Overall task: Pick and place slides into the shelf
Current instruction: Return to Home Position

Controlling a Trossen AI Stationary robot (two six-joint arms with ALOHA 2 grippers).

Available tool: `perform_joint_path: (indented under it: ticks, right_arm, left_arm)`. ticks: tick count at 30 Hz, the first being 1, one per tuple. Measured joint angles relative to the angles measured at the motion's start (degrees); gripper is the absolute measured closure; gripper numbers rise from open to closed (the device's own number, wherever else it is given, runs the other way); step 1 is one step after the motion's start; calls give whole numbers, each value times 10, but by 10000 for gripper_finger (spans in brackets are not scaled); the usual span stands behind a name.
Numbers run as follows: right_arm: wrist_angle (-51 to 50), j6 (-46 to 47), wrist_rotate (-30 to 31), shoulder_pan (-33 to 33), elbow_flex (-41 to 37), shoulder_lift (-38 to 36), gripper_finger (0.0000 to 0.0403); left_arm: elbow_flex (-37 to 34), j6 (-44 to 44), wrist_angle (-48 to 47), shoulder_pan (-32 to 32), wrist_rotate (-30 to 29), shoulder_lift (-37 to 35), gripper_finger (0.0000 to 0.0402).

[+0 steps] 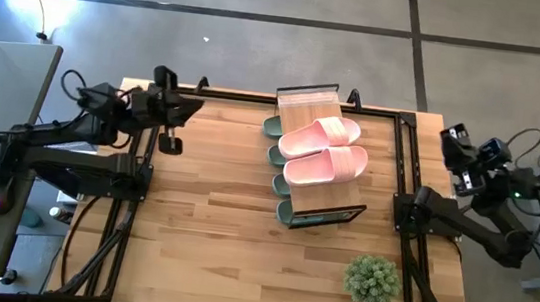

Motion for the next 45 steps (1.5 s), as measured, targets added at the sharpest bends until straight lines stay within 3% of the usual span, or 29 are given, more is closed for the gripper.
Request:
perform_joint_path:
  ticks: [20,25,35,45]
  right_arm:
    - [132,84,2,0,-167,0,403]
    - [145,104,12,0,-199,0,403]
    - [274,128,45,19,-290,0,403]
    - [275,126,43,30,-302,0,403]
  left_arm:
    - [-194,-31,-21,0,-61,-253,402]
    - [-229,-33,-23,0,-62,-291,402]
    - [-276,-46,-40,0,-76,-343,402]
    - [-308,-47,-59,0,-76,-394,402]
